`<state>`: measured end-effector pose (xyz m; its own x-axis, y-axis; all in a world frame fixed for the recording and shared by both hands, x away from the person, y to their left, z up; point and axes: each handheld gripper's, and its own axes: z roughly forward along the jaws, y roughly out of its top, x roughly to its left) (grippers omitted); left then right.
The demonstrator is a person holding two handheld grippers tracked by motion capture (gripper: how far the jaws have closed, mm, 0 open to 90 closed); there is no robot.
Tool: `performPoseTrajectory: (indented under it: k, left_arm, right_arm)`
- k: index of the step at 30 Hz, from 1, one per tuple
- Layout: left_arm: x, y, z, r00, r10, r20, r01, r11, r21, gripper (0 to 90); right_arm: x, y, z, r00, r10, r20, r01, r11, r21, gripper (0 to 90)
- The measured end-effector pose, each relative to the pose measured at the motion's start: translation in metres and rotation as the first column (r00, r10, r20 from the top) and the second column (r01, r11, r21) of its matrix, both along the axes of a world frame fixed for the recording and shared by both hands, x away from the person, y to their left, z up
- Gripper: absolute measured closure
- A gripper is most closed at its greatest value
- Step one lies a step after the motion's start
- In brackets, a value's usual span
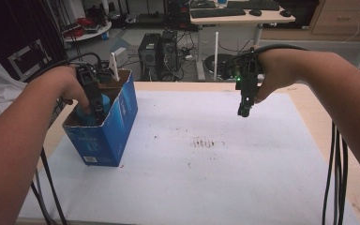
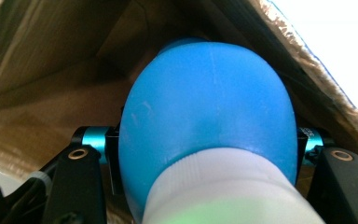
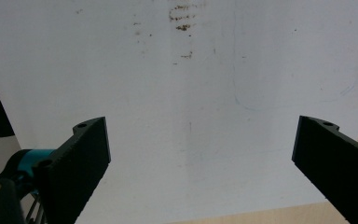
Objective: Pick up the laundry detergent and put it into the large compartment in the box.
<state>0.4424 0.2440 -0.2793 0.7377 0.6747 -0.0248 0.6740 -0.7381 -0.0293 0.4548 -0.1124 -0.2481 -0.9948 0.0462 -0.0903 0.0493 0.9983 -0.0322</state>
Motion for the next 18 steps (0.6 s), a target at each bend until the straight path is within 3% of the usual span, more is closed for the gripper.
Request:
performPoseTrajectory:
  k: [2, 5, 7, 18]
  left_arm:
    - [0.002, -0.001, -0.004, 0.9997, -0.024, -0.006, 0.024, 0.9997, 0.005, 39.0]
    - [0.003, -0.001, -0.009, 0.9993, -0.036, -0.008, 0.036, 0.9993, 0.008, 38.9]
    - [0.003, 0.000, -0.012, 0.9996, -0.028, -0.003, 0.028, 0.9996, -0.002, 38.9]
    - [0.003, -0.002, -0.012, 0.9994, -0.034, -0.006, 0.034, 0.9994, 0.006, 38.9]
  right_arm:
    - [0.001, 0.000, 0.000, 1.0000, 0.005, 0.000, -0.005, 1.0000, -0.001, 3.2]
    - [0.003, -0.003, 0.001, 1.0000, 0.004, -0.006, -0.004, 0.9993, 0.037, 3.2]
    - [0.004, -0.006, 0.002, 0.9998, -0.019, -0.007, 0.020, 0.9989, 0.042, 3.2]
    - [0.005, -0.011, -0.003, 0.9997, -0.021, -0.011, 0.022, 0.9994, 0.026, 3.2]
